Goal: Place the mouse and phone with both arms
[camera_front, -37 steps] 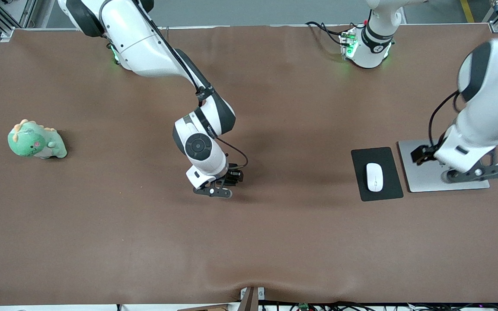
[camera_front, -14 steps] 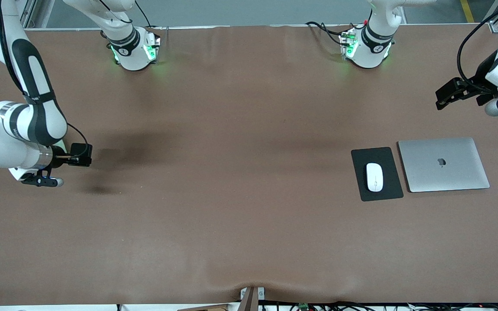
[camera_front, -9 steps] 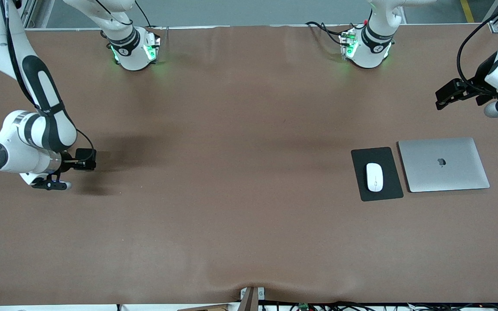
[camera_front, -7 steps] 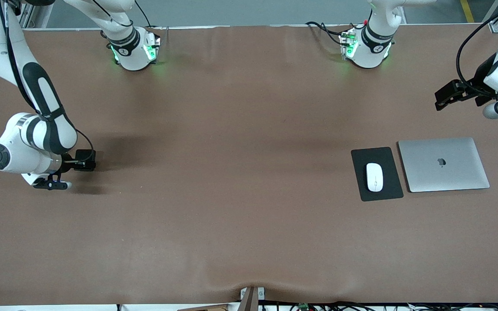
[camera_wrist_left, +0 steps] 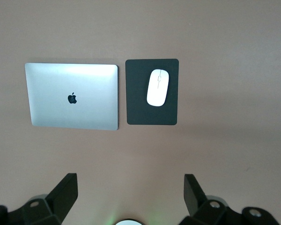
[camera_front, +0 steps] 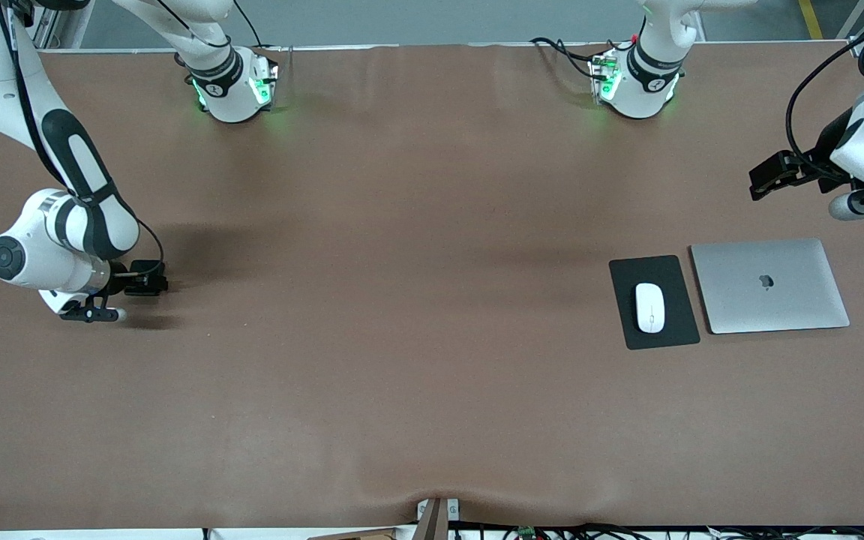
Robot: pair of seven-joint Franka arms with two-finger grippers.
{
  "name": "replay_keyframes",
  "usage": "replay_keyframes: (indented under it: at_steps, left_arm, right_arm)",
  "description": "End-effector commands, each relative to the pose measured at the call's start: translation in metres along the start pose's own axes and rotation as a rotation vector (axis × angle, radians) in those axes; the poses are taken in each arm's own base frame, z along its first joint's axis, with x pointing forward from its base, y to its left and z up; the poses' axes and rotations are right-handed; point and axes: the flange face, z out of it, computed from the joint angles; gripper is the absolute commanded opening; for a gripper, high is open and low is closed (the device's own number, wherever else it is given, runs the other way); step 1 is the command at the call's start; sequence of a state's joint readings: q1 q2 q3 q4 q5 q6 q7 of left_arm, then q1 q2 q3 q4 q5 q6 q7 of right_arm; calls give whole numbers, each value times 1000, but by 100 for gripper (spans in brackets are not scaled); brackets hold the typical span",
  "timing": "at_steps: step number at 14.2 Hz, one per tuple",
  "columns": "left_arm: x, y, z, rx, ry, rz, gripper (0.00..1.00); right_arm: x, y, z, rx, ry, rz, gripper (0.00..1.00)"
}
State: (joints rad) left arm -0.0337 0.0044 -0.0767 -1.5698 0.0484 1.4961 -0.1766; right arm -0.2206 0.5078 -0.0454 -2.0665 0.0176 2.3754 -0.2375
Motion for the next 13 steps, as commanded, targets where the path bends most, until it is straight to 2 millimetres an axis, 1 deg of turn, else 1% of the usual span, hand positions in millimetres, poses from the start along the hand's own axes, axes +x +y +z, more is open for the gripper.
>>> replay_keyframes:
  at_steps: [1,2,3,5,6,9,11,12,13]
  left_arm:
    - [5,2,-6,-8,20,-3,100]
    - [5,2,-5,-9,22,-3,100]
    - [6,2,-5,-9,20,-3,100]
    - [5,1,-6,-9,23,-5,100]
    - [5,2,-6,-9,23,-3,100]
    - [1,2,-11,-9,26,-1,100]
    - [-3,1,-15,-10,29,8,100]
    - [-4,1,-16,-8,30,10,100]
    - [-5,2,-17,-10,31,16,100]
  right_arm:
    - [9,-31,-80,-8,-32,-55,100]
    - [15,-45,-112,-10,-43,-60,100]
    - [18,-64,-142,-16,-42,-72,100]
    - [7,-93,-202,-26,-16,-84,100]
    - [-3,-101,-231,-27,7,-91,100]
    - [-33,-120,-315,-28,41,-116,100]
    - [-53,-124,-370,-30,56,-117,100]
    - [-66,-127,-395,-32,67,-120,100]
    - [-81,-132,-414,-34,77,-128,100]
